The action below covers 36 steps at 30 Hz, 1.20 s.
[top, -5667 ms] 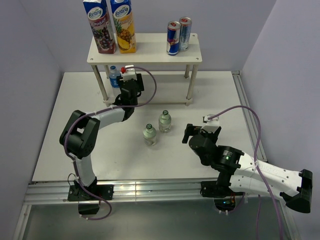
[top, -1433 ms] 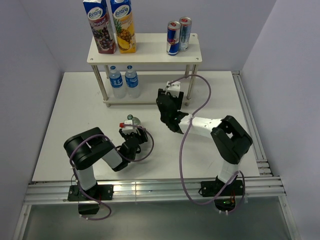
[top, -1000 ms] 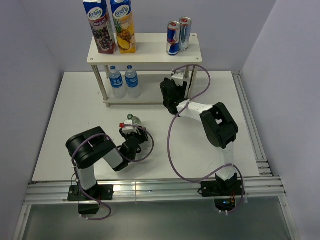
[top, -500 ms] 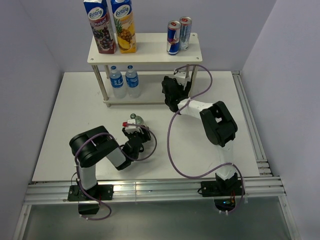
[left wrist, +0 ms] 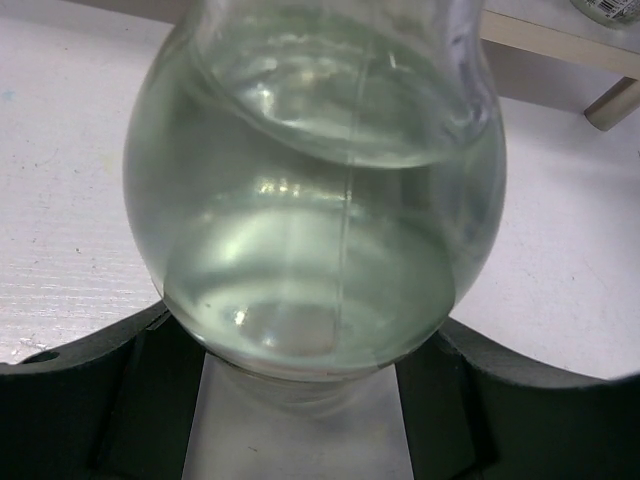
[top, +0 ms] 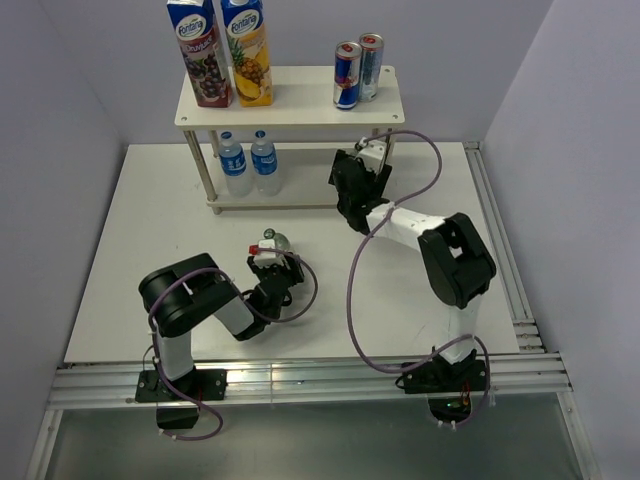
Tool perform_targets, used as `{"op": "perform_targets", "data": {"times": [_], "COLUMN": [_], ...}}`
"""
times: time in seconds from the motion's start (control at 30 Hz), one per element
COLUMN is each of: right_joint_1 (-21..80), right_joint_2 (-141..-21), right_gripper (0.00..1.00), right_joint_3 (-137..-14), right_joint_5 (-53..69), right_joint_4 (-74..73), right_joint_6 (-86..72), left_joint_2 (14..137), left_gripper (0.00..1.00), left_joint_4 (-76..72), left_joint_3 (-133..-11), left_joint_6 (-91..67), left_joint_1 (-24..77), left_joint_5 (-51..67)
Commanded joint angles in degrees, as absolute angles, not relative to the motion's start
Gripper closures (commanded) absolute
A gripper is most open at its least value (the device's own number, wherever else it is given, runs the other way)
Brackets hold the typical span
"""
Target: Place and organize the beverage onto the shelf
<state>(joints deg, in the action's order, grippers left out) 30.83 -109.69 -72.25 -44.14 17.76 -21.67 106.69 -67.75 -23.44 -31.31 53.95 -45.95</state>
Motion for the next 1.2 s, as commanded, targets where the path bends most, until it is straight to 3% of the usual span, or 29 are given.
{"op": "perform_targets", "data": {"times": [0.0, 0.23, 0.4, 0.5, 0.63, 0.7, 0.9, 1.17], "right_joint_1": [32.5, 38.4, 45.4, 53.1, 61.6, 63.7, 65.6, 65.6], "right_joint_2": [-103.0, -87.4, -72.5, -58.8, -49.8, -47.1, -39.5, -38.8], "right_gripper": [0.0, 0.0, 0.0, 0.0, 0.0, 0.0, 0.0, 0.0], "right_joint_3": [-68.6, -56.7, -45.6, -39.7, -38.0, -37.8, -35.1, -33.3], "right_joint_5": [-46.2, -50.5, -55.5, -60.4, -63.6, -63.6, -64.5, -65.0], "right_joint_4": [18.5, 12.3, -1.3, -12.0, -35.1, -39.0, -38.2, -34.5], "right_joint_6": [-23.6, -29.2, -39.3, -45.9, -61.0, -63.5, -60.7, -56.0], "left_joint_2": [106.7, 103.9, 100.6, 99.4, 99.1, 99.8, 99.8, 106.8], "left_gripper": [1.0, 1.0, 1.0, 1.0, 1.0, 1.0, 1.0, 1.0], "left_joint_4": [-59.3, -56.3, -50.8, -48.0, -45.7, -45.2, -42.1, -38.0], "left_joint_3": [-23.3, -25.0, -28.0, -30.8, -35.8, -38.5, -50.3, -65.4], "left_joint_6": [-33.2, -32.1, -30.6, -28.3, -24.4, -22.5, -17.5, -12.2], "left_joint_1": [55.2, 55.3, 55.5, 55.8, 55.8, 55.8, 54.1, 48.0], "left_joint_5": [-44.9, -45.8, -47.5, -47.5, -47.5, -47.8, -44.9, -40.4]}}
